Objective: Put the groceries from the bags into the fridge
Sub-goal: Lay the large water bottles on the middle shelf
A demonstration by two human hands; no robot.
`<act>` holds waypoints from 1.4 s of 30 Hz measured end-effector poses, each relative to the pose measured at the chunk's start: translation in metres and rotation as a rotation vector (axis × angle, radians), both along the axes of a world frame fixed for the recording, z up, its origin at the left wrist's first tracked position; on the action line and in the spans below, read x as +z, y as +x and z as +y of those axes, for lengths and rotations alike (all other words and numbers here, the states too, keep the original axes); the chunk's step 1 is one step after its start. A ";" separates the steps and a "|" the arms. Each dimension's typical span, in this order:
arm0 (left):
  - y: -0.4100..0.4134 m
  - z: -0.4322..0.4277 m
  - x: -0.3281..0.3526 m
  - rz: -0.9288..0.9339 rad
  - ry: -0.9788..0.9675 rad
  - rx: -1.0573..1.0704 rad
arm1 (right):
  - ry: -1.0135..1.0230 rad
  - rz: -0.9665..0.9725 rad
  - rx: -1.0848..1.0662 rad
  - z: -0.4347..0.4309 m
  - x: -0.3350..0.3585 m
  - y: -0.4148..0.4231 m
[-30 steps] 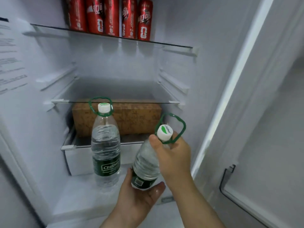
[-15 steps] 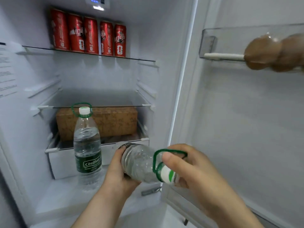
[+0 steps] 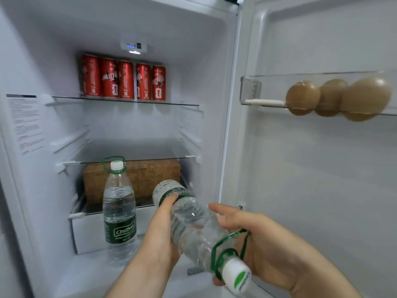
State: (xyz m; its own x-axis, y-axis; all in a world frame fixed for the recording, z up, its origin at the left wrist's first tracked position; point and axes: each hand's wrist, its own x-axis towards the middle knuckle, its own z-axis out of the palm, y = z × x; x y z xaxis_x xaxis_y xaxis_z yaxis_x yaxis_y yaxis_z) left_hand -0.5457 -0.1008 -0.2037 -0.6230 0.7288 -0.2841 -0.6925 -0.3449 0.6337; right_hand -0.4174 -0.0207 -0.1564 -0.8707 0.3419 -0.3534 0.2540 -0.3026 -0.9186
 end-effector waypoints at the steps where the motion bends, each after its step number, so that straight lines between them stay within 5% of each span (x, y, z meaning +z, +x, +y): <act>1: 0.001 0.000 0.005 0.014 0.015 -0.002 | 0.031 0.050 0.076 0.001 0.005 -0.002; 5: 0.002 0.001 0.022 0.085 0.012 -0.004 | 0.047 0.240 -0.036 -0.001 0.010 0.015; 10: -0.004 0.003 0.045 0.147 -0.020 0.018 | 0.122 0.437 0.136 -0.010 0.039 0.035; 17: -0.034 0.015 0.069 0.175 0.005 0.042 | 0.003 0.431 -0.035 0.001 0.037 0.005; 33: -0.132 0.056 0.073 0.215 -0.058 0.142 | 0.285 0.385 -0.200 0.013 0.035 -0.094; 36: -0.140 0.055 0.064 0.490 -0.176 0.239 | 0.281 0.411 -0.197 0.014 0.030 -0.110; 40: -0.147 0.042 0.054 1.191 -0.506 0.345 | 0.310 0.441 -0.247 0.017 0.021 -0.137; 42: -0.158 0.039 0.054 1.373 -0.547 0.352 | 0.334 0.415 -0.312 0.022 0.016 -0.150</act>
